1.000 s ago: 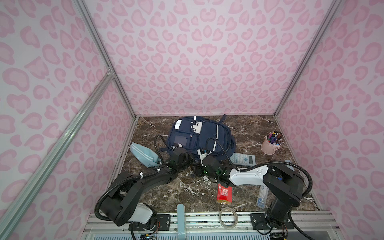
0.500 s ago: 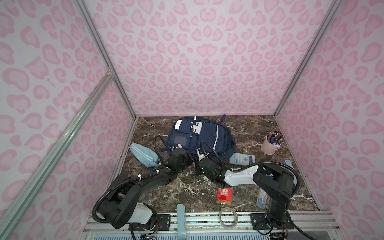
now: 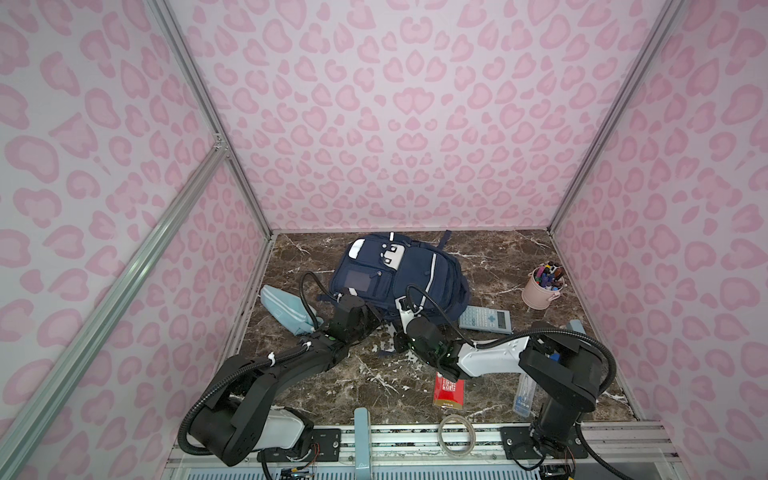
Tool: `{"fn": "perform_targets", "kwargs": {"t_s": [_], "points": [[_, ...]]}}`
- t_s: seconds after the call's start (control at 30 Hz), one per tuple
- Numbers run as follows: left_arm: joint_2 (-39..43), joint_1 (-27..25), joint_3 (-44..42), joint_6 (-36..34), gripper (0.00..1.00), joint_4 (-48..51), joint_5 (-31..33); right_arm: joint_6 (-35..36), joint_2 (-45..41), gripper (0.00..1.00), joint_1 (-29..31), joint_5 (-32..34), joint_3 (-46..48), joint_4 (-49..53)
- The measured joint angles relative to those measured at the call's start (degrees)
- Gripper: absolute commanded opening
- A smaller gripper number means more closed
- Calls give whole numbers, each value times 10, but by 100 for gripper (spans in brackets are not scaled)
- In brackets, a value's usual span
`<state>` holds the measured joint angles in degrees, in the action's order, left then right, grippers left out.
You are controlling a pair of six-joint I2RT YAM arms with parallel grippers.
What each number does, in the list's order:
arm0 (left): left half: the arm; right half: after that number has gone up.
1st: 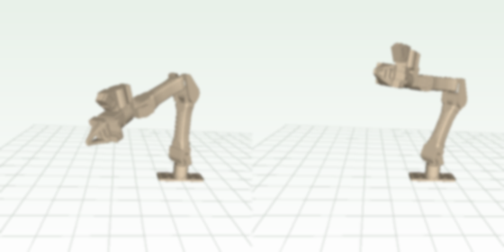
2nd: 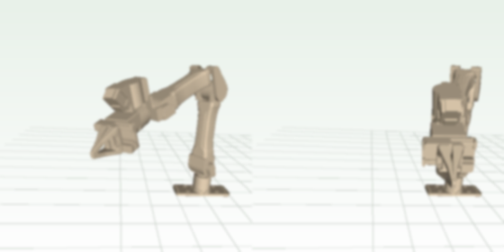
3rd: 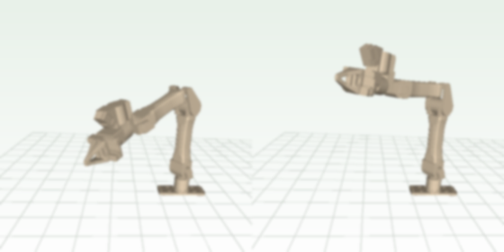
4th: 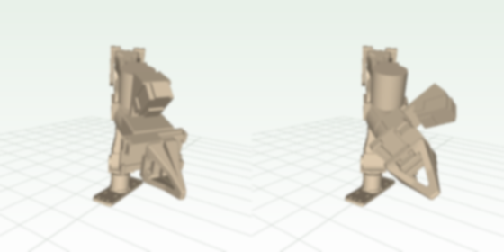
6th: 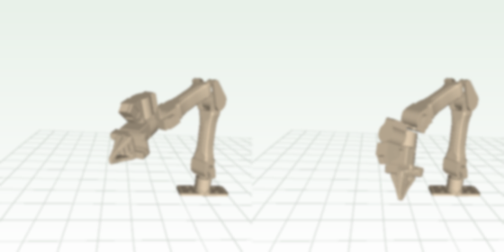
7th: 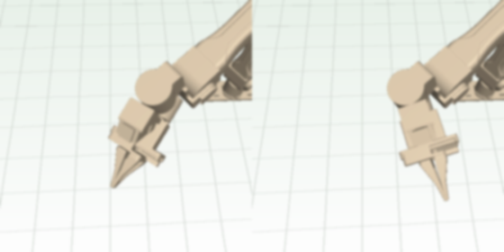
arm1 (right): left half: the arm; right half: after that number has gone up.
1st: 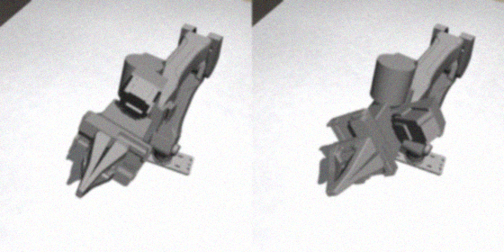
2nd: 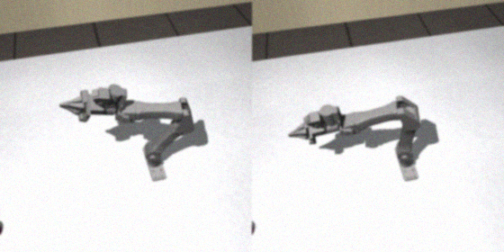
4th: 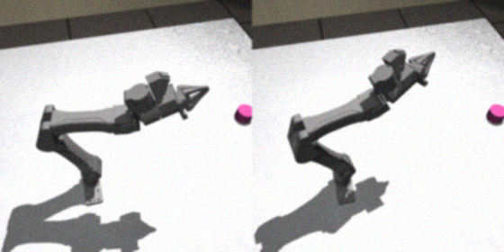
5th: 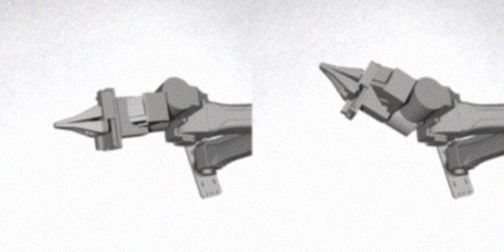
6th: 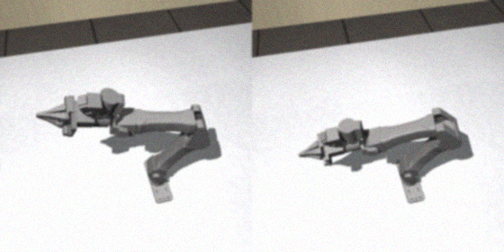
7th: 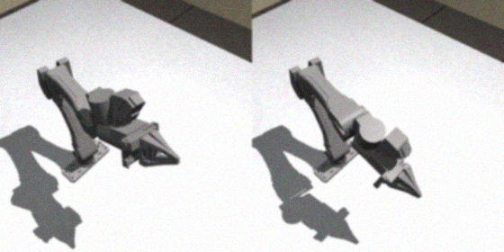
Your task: Pack the student bag
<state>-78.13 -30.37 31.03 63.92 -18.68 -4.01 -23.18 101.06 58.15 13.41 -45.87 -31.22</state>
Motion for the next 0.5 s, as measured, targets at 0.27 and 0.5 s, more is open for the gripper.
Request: {"fn": "perform_targets", "kwargs": {"t_s": [0.27, 0.5], "points": [[17, 0, -4, 0, 3, 5, -8, 2, 21, 58, 1, -63, 6, -3], [38, -15, -4, 0, 3, 23, -7, 16, 71, 56, 12, -23, -13, -61]]}}
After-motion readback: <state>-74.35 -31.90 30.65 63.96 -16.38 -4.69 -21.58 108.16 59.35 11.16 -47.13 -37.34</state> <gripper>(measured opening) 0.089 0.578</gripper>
